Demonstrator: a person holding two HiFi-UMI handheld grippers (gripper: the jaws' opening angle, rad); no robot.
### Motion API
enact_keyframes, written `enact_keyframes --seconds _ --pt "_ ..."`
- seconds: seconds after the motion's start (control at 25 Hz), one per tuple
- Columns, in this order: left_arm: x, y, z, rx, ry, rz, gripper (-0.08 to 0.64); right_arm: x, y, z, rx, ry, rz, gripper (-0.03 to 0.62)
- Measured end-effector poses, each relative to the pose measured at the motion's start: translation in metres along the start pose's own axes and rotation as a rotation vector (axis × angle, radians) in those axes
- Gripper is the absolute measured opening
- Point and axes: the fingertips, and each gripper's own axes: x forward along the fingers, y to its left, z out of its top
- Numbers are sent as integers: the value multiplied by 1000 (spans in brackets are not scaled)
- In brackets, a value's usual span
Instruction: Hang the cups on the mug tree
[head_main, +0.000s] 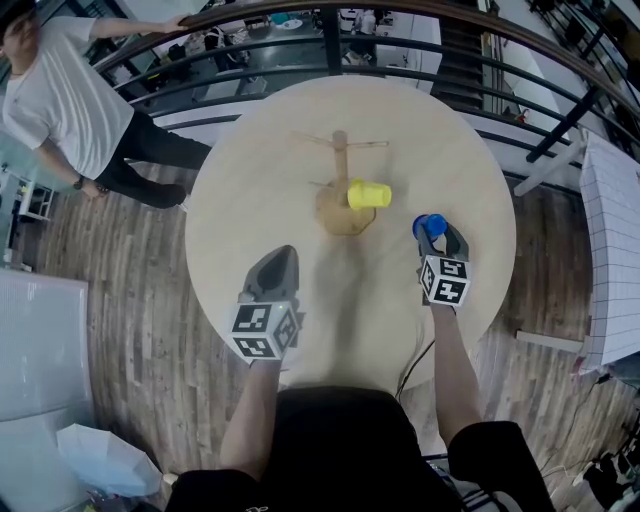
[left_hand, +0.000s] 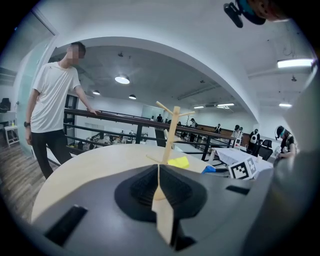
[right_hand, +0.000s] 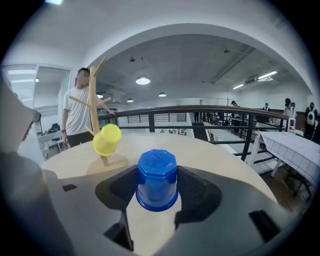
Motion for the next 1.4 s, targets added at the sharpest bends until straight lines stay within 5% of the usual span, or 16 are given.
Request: enact_keyframes --seconds 0.4,0.96,1.4 --pt "-9 -10 9 -15 -43 -40 14 -78 16 117 117 -294 39 244" --pt "-38 7 15 -49 -91 -28 14 -124 26 245 205 -545 99 244" --pt "-38 24 18 -61 -94 -4 14 -105 66 281 241 -534 304 241"
